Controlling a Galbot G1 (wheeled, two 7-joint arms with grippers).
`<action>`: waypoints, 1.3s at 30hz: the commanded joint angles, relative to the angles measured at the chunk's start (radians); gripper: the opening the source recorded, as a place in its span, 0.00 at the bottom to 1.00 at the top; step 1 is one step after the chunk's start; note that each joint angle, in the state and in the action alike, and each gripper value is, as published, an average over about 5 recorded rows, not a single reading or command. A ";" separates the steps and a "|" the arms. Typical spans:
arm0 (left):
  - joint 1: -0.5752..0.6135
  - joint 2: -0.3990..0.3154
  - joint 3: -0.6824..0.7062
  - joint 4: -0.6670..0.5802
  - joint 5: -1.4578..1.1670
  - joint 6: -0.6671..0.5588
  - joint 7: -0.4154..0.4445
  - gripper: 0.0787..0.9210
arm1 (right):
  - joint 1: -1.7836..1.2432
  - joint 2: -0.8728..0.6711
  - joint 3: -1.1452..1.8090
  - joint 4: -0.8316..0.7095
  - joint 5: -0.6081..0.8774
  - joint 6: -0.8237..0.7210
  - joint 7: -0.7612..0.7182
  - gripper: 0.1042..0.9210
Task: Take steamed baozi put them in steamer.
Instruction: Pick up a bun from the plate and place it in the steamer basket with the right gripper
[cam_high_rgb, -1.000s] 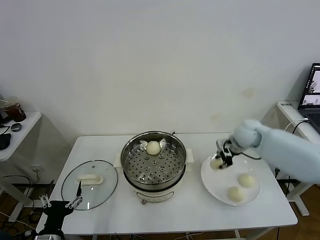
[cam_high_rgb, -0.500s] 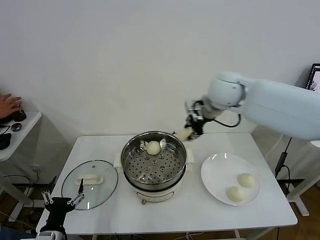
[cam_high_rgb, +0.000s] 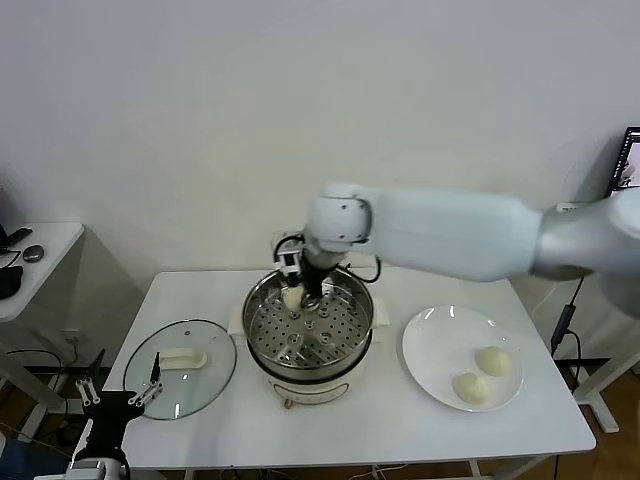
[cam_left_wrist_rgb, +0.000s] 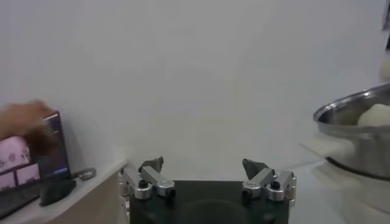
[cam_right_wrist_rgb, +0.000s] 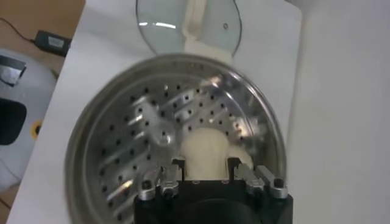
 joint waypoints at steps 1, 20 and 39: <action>-0.002 -0.002 -0.005 0.000 0.000 0.001 0.000 0.88 | -0.106 0.144 0.002 -0.144 -0.007 -0.030 0.039 0.40; -0.003 -0.005 -0.006 0.002 -0.005 -0.001 -0.001 0.88 | -0.089 0.101 0.032 -0.138 -0.070 -0.028 -0.064 0.70; -0.021 0.012 0.000 0.007 -0.012 0.000 0.000 0.88 | 0.202 -0.688 -0.045 0.320 -0.300 0.332 -0.497 0.88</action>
